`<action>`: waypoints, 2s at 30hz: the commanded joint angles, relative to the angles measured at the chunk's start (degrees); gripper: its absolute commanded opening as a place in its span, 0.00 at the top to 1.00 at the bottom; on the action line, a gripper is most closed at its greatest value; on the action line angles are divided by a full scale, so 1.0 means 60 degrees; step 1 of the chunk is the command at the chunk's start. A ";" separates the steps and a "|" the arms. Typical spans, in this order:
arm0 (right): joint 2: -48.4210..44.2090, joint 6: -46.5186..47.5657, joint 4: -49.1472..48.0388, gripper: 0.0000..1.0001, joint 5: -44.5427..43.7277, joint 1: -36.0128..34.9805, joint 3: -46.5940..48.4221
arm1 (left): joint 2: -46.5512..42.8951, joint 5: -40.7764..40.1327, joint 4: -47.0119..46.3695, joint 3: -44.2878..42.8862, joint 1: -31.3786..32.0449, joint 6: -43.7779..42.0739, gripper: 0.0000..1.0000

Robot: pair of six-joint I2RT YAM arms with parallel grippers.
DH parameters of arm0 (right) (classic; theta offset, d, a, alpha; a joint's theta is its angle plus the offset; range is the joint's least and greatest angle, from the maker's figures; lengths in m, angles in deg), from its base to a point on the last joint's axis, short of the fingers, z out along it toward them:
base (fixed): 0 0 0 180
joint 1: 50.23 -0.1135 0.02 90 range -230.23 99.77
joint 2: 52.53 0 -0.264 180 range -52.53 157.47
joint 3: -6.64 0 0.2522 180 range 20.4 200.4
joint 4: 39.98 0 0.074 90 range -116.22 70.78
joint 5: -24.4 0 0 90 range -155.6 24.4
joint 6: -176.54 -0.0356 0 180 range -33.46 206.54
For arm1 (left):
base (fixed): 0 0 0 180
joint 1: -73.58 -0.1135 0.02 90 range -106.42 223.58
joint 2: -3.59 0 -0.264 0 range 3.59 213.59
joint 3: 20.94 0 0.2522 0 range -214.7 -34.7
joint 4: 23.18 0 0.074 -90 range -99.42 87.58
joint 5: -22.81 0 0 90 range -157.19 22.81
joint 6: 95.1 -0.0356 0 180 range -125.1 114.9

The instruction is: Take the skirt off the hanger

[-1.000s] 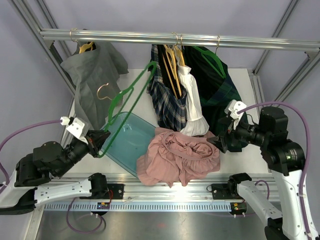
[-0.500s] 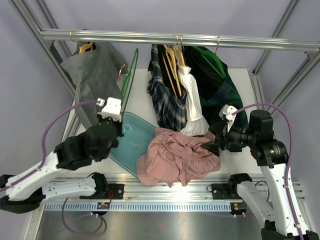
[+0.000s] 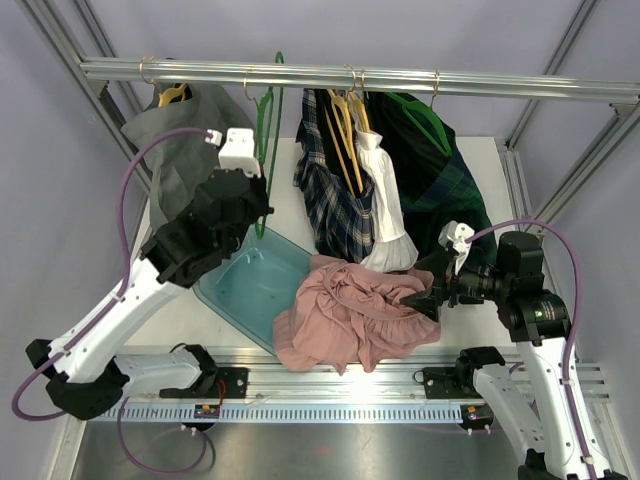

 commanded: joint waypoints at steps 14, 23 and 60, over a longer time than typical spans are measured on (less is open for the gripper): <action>-0.0372 0.0178 -0.0124 0.01 0.0349 0.0069 0.0013 | 0.2368 0.2433 -0.0222 -0.2175 -0.1728 0.0813 1.00; -0.0490 0.0252 0.0008 0.01 0.0422 0.0084 0.0013 | 0.2647 0.3063 -0.0353 -0.1824 -0.1964 0.0930 1.00; -0.0241 0.2479 0.1034 0.00 0.1052 0.0625 -0.0046 | -0.5864 0.8761 -0.0937 0.5616 -0.1220 -0.0228 0.01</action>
